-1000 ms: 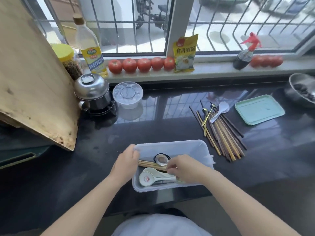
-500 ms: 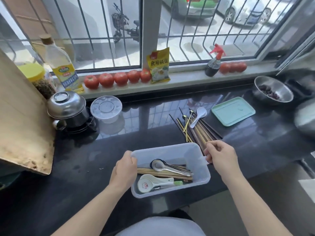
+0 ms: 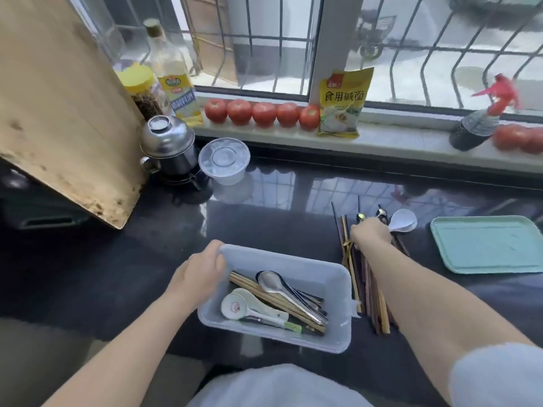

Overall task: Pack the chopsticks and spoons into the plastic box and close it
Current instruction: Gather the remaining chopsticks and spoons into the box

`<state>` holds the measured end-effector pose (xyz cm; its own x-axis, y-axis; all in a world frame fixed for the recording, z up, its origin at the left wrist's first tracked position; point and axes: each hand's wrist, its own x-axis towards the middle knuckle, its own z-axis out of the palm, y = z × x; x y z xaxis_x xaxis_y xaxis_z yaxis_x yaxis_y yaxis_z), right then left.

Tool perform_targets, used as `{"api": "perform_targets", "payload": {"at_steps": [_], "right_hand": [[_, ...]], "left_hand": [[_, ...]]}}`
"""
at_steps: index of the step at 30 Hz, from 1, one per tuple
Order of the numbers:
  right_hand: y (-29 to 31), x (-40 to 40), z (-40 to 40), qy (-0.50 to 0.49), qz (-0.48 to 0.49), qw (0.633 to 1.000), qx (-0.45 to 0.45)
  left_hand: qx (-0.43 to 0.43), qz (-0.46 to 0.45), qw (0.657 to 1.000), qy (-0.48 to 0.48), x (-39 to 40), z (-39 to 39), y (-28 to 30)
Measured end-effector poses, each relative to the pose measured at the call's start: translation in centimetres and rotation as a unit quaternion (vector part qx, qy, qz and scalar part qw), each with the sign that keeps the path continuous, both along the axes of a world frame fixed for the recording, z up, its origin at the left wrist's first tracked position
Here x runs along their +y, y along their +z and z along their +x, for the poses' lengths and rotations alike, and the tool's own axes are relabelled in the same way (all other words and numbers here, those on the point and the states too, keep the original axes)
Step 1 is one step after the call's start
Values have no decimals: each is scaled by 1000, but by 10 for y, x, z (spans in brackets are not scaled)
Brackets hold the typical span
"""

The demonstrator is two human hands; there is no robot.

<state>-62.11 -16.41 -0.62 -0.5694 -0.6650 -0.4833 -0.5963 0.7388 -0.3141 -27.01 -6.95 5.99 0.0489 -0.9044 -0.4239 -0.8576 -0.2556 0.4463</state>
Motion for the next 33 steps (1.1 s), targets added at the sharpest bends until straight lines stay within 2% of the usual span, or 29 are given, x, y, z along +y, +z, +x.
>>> {"api": "perform_targets", "payload": {"at_steps": [5, 8, 10, 12, 16, 21, 23, 25, 27, 29, 33], "right_hand": [[-14, -10, 0, -53, 14, 997, -45], [-58, -23, -30, -73, 34, 993, -82], [-68, -18, -45, -98, 26, 989, -109], [-28, 6, -34, -129, -20, 982, -133], [25, 34, -16, -132, -162, 967, -149], [119, 90, 37, 44, -330, 936, -110], [142, 119, 67, 140, -316, 929, -135], [136, 138, 88, 225, -257, 929, -145], [115, 149, 100, 325, -214, 918, -82], [99, 154, 107, 417, -203, 886, -15], [96, 154, 109, 465, -198, 863, 10]], "left_hand": [[-3, 1, 1000, 13, 3, -2, 3], [1, 7, 1000, 4, 4, -1, 4], [11, 3, 1000, -3, 4, 0, 4], [23, -3, 1000, -6, 4, 3, 2], [47, -1, 999, -13, 3, 10, -6], [60, -11, 998, -29, 0, 15, -12], [64, -18, 997, -31, -1, 17, -13], [73, -23, 997, -32, -1, 18, -15], [77, -23, 996, -36, -2, 19, -16], [79, -20, 996, -40, -2, 19, -15], [88, -15, 995, -46, -2, 20, -14]]}}
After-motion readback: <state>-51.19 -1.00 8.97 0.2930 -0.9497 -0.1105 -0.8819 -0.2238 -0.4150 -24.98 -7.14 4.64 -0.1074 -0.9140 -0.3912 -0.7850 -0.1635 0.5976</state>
